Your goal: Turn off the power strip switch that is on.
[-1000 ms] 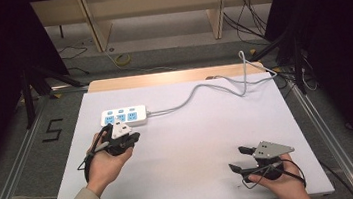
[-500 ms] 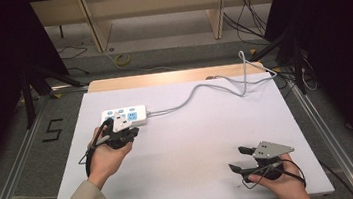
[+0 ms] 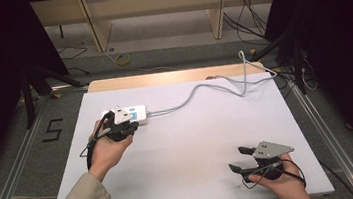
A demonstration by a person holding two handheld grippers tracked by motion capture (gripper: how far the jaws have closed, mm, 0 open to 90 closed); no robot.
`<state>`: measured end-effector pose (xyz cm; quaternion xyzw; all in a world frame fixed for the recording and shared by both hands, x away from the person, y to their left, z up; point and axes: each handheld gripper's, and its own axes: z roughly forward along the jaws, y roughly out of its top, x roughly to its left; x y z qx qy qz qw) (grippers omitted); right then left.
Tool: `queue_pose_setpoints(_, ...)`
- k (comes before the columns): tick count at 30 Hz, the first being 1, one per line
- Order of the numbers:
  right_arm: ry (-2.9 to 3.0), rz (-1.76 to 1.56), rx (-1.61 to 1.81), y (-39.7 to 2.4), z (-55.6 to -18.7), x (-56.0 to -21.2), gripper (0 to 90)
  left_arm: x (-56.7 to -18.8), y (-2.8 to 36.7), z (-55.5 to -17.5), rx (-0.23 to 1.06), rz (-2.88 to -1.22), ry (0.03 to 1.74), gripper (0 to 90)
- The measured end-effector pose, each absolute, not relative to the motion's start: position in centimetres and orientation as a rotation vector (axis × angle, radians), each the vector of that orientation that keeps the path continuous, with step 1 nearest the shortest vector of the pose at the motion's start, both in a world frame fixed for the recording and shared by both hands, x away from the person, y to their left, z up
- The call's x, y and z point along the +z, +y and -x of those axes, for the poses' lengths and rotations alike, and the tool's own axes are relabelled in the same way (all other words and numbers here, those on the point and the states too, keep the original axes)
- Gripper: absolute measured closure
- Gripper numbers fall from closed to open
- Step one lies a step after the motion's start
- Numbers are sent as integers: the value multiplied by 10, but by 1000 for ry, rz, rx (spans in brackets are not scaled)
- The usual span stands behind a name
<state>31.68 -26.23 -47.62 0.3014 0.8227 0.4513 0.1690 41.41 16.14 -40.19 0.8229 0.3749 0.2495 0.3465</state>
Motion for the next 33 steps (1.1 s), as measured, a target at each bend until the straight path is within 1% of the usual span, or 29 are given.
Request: queue_pose_setpoints(33, 2337, -852, 1291, -262, -317, -476, 316, -411, 158, -441, 654, -2166, 1004, 896)
